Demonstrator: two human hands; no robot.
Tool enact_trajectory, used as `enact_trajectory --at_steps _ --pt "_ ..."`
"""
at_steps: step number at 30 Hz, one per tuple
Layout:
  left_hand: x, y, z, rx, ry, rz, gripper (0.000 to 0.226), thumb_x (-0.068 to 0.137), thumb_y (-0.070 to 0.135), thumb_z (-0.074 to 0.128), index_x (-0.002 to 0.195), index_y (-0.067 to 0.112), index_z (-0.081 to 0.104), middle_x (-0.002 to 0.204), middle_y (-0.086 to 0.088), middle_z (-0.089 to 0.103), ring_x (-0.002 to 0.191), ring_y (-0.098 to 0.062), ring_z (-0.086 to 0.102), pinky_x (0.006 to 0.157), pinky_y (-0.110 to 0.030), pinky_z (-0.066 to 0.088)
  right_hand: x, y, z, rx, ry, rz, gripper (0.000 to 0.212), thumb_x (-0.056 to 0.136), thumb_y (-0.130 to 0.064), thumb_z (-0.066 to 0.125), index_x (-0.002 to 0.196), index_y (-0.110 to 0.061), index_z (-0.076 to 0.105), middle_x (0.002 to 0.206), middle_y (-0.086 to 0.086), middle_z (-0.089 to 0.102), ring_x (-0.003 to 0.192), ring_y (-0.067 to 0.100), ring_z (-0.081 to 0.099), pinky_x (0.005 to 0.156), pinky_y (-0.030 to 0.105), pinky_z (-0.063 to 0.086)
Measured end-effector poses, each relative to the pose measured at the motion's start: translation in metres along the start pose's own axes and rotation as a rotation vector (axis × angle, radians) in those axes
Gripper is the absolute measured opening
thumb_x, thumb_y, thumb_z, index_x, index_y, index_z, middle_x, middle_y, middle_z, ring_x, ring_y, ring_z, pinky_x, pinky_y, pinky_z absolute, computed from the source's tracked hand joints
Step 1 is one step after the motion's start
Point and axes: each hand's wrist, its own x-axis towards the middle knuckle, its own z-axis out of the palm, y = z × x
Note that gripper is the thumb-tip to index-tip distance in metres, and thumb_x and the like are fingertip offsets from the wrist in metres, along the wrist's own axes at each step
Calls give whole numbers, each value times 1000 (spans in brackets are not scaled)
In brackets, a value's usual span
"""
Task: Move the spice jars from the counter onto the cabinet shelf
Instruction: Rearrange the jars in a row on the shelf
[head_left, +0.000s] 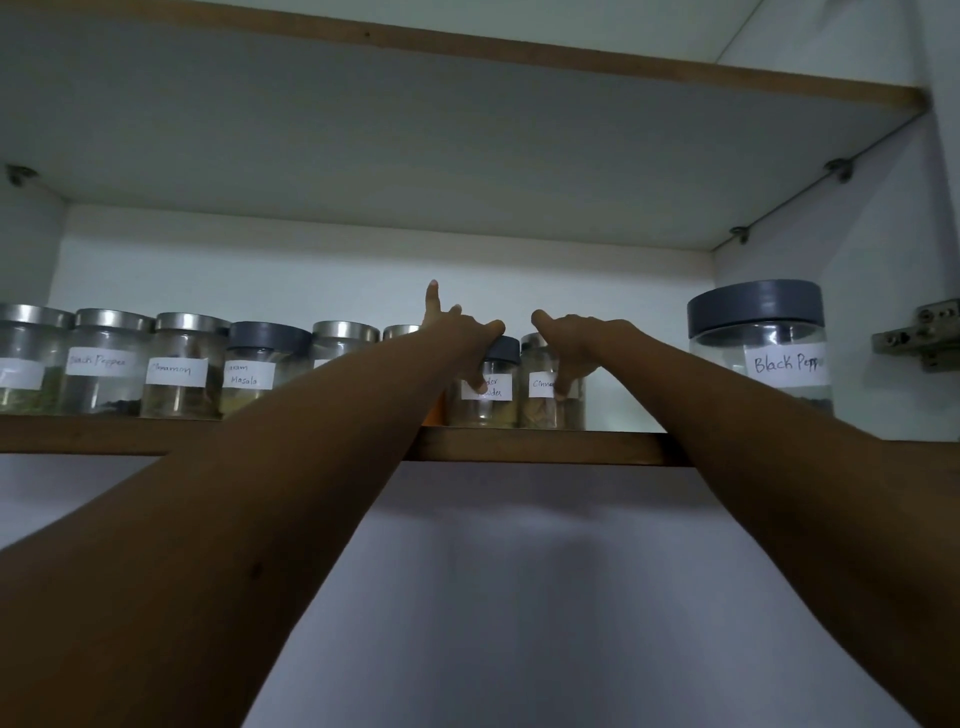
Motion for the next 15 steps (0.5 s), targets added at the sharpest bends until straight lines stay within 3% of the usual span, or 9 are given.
enact_trajectory --at_steps 6,11,13,15 --pt "-6 4 4 70 73 -45 71 84 58 56 139 22 30 135 -2 53 142 -30 19 109 -64 -8 5 1 10 42 16 -6 87 68 -14 81 131 -6 22 122 17 48 110 32 52 91 44 47" --pt "-23 9 -9 115 156 -19 96 84 63 50 150 22 -5 157 -15 13 146 -30 -2 110 -62 -8 1 9 17 169 55 -5 81 67 -12 80 129 -7 27 124 18 42 110 32 48 90 46 48" --pt "-37 16 -26 63 217 -16 90 88 63 44 151 19 -1 158 -16 7 146 -29 -5 111 -61 -8 -1 11 18 169 78 -11 85 67 -15 80 133 -7 27 132 17 36 120 32 40 95 46 45" --pt "-55 25 -45 -67 232 -8 73 92 59 38 149 18 18 157 -12 17 146 -28 -3 110 -60 -10 -3 11 18 169 110 -23 89 68 -19 79 138 -8 25 142 16 26 131 32 29 100 48 41"
